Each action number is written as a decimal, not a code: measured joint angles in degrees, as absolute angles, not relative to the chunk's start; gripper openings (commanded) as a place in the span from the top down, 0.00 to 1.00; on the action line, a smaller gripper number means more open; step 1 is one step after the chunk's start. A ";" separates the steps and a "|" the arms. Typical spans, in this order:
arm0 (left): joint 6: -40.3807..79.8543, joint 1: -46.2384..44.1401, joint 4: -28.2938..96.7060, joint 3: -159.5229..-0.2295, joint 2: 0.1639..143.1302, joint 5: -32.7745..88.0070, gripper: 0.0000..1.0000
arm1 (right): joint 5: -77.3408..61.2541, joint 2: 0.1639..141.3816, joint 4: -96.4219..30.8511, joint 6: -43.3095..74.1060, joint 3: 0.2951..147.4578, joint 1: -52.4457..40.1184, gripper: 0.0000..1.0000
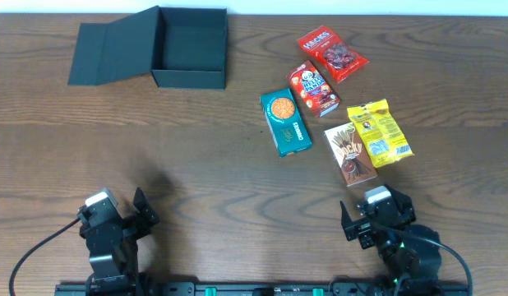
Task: Pack container
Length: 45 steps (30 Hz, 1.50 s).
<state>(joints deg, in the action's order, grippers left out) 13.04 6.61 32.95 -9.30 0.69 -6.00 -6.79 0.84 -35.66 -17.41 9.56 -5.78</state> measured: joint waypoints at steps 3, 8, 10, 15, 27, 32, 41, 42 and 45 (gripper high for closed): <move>13.04 6.61 32.95 -9.30 0.69 -6.00 0.05 | -6.79 0.84 -35.64 -17.41 9.56 -5.78 0.01; 13.04 6.61 32.95 -9.30 0.69 -6.00 0.05 | -6.79 0.84 -35.64 -17.41 9.56 -5.78 0.01; 13.04 6.61 32.95 -9.30 0.69 -6.00 0.05 | -6.79 0.84 -35.66 -17.41 9.56 -5.78 0.01; 13.06 6.61 32.93 -9.30 0.69 -5.98 0.05 | -6.79 0.84 -35.66 -17.41 9.56 -5.78 0.01; 39.51 6.61 32.88 -9.34 0.69 17.47 0.05 | -6.79 0.84 -35.64 -17.41 9.56 -5.78 0.01; 51.44 6.61 32.75 -9.67 0.69 27.40 0.05 | -6.79 0.84 -35.66 -17.41 9.56 -5.78 0.01; 57.17 6.61 15.94 -9.43 0.91 36.47 0.04 | -6.79 0.75 -35.64 -17.41 9.56 -5.78 0.01; 57.23 6.61 13.43 -9.43 1.19 36.38 0.04 | -6.79 0.73 -35.66 -17.41 9.56 -5.78 0.01; 56.66 6.61 6.15 -9.45 4.75 34.89 0.04 | -6.79 0.69 -35.64 -17.41 9.54 -5.78 0.01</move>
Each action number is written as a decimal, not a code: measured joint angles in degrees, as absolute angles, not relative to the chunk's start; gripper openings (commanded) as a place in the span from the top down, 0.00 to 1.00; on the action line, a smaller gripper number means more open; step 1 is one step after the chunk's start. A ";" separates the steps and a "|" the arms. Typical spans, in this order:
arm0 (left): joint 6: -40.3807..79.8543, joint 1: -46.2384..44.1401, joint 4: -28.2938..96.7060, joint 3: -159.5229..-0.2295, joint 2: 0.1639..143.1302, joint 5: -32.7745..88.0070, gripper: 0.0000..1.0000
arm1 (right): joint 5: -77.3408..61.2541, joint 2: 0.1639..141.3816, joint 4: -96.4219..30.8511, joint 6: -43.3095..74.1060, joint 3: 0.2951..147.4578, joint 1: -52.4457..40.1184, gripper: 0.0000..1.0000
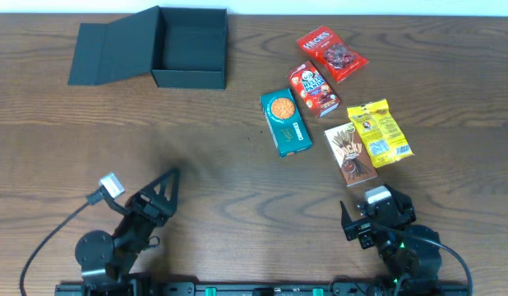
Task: Pack container
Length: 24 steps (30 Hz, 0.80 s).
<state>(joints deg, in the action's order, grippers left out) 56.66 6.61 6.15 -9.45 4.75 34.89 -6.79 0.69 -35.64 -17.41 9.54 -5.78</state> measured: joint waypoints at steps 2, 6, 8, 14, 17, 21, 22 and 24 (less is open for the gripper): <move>55.29 6.61 3.05 -9.45 9.78 33.67 0.04 | -6.81 0.69 -35.62 -17.41 9.54 -5.78 0.01; 50.76 6.61 -2.50 -11.64 23.51 32.14 0.04 | -6.83 0.69 -35.57 -17.41 9.52 -5.78 0.01; 47.27 6.61 -5.08 -15.99 33.52 31.79 0.04 | -6.79 0.67 -35.55 -17.41 9.52 -5.78 0.01; 33.17 6.61 -5.78 -34.72 59.11 31.48 0.04 | -6.81 0.69 -35.53 -17.41 9.52 -5.78 0.01; 27.07 6.61 -4.84 -46.35 70.98 31.73 0.04 | -6.81 0.64 -35.53 -17.43 9.52 -5.78 0.01; 23.35 6.57 -4.05 -61.49 84.79 32.18 0.04 | -6.79 0.62 -35.55 -17.43 9.52 -5.78 0.01; 23.05 6.52 -4.25 -64.53 87.48 32.12 0.04 | -6.81 0.64 -35.53 -17.43 9.52 -5.78 0.01; 23.38 6.11 -2.85 -70.59 92.75 31.77 0.04 | -6.79 0.60 -35.55 -17.43 9.52 -5.78 0.01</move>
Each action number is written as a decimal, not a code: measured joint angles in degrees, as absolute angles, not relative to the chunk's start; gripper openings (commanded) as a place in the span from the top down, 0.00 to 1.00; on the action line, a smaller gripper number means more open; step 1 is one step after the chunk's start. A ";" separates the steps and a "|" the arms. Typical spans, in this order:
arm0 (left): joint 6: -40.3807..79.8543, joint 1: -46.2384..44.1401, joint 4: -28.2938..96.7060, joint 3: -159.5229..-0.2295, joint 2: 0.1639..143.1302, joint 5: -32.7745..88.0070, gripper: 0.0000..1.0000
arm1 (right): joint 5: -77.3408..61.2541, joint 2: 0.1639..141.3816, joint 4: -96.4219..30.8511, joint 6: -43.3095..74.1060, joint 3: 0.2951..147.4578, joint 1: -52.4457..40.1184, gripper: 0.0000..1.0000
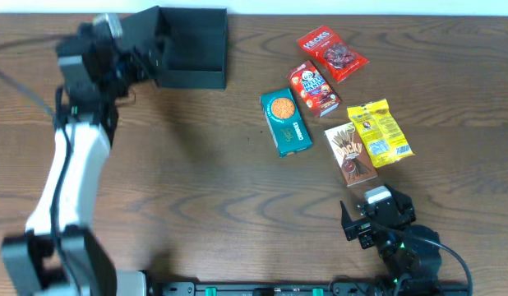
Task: Pack container
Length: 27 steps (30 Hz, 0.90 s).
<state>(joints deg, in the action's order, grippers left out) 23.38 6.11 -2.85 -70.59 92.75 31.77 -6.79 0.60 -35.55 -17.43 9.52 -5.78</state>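
An open black box (191,51) stands at the table's far left, and its lid flap lies to the left, mostly under my left arm. My left gripper (145,56) reaches over the box's left wall. Dark against the dark box, its fingers cannot be made out. Snacks lie at the right: a teal cookie box (285,122), a red panda-biscuit box (313,88), a red candy bag (332,53), a yellow bag (379,133) and a brown biscuit-stick box (350,154). My right gripper (346,222) rests open at the near edge, below the brown box.
My left arm's white link (69,177) stretches from the near-left base up to the box. The right arm's base (406,255) sits at the near right. Bare wooden table (205,181) lies between box, snacks and arms.
My left arm has gone from low at the near-left edge to stretched out far across the table, its gripper now at the black box's left wall. Right arm and snacks are unchanged.
Both arms first sat folded at the near edge with box and snacks untouched. Then the left arm had lifted and tilted toward the right, fingers spread. Now it reaches the black box at the far left, while the right arm has stayed put.
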 measured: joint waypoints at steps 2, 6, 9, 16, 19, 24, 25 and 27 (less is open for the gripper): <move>24.73 5.04 0.43 -77.38 98.37 30.06 0.04 | -6.79 0.62 -35.53 -17.41 9.52 -5.78 0.01; 29.19 1.98 8.34 -87.85 107.09 25.52 0.04 | -6.81 0.62 -35.53 -17.43 9.52 -5.78 0.01; 35.51 -0.95 16.19 -95.07 112.99 21.56 0.04 | -6.81 0.62 -35.55 -17.43 9.52 -5.78 0.01; 56.90 -4.73 32.05 -103.55 121.34 16.27 0.04 | -6.81 0.62 -35.55 -17.43 9.52 -5.78 0.01; 64.20 -4.43 37.85 -103.77 123.09 15.88 0.04 | -6.81 0.62 -35.55 -17.43 9.52 -5.78 0.01; 71.83 -4.19 38.26 -103.83 125.71 15.66 0.04 | -6.81 0.62 -35.55 -17.43 9.52 -5.78 0.01; 72.62 -4.19 37.82 -103.88 126.21 15.64 0.02 | -6.81 0.62 -35.55 -17.43 9.52 -5.78 0.01; 74.59 -4.19 37.01 -103.88 127.52 15.68 0.12 | -6.81 0.62 -35.53 -17.43 9.52 -5.78 0.01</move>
